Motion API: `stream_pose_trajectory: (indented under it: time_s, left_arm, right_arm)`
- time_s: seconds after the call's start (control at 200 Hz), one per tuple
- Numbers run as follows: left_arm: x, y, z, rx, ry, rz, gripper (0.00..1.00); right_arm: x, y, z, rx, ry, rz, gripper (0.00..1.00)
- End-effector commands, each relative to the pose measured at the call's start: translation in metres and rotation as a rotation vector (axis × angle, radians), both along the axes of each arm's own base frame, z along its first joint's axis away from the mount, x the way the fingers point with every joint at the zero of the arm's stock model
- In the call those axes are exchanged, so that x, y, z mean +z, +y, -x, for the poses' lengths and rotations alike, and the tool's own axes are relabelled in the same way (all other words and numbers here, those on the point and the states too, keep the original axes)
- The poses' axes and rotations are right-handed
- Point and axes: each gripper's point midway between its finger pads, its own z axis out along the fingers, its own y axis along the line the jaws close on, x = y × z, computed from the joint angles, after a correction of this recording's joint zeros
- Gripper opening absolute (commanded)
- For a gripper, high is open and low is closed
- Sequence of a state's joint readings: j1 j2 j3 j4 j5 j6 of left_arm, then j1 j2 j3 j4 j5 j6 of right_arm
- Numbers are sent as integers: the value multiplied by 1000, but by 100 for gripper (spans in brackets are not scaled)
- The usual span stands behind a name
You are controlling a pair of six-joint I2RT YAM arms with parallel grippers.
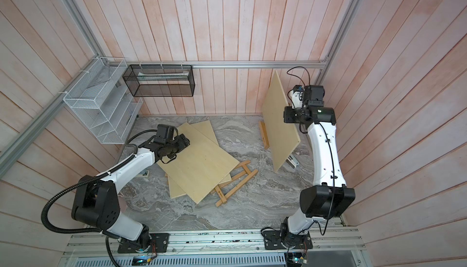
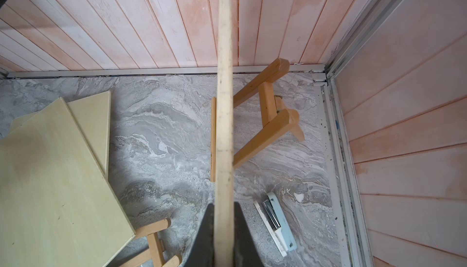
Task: Assemble the easel
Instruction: Place the drawing board on the easel.
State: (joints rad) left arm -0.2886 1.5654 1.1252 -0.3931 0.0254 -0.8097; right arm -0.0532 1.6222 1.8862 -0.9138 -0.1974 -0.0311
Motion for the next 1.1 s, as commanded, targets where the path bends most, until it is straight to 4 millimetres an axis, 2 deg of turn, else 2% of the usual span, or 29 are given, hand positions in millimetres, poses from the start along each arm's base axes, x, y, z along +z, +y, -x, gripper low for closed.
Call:
stream_pose_trajectory:
  time_s: [0.0,0.375,0.54,0.565,0.64,0.72,0.82,0.96,1.04,1.095]
  left_arm:
    - [-10,3,5,8,32,-15,85]
    - [-10,3,6,14,36,-6,85]
    - [-9,3,7,15,35,-10,85]
    - [-10,4,8,14,39,-11,85]
    - [-10,4,9,13,41,-13,85]
    - [-10,4,9,14,41,-10,85]
    - [-9,5,9,20,39,-12,86]
    - [-9,8,10,29,42,-26,86]
    - [-8,13,12,44,45,-43,86]
    - [-10,17,15,56,55,-54,88]
  right_arm:
    - [94,5,-20,54,-332,7,0]
    - [80,-14,-48,42,-292,1,0]
    - [68,-16,-58,52,-252,-11,0]
    - [69,-16,-59,49,-251,-10,5]
    - [68,-20,-62,26,-250,-7,28]
    - [73,-23,-61,4,-261,-8,43]
    - [82,-26,-60,-20,-279,-10,52]
    - [109,-31,-51,-64,-348,-9,65]
    - [127,-29,-41,-79,-404,-16,67]
    - [138,-18,-32,-61,-445,-24,67]
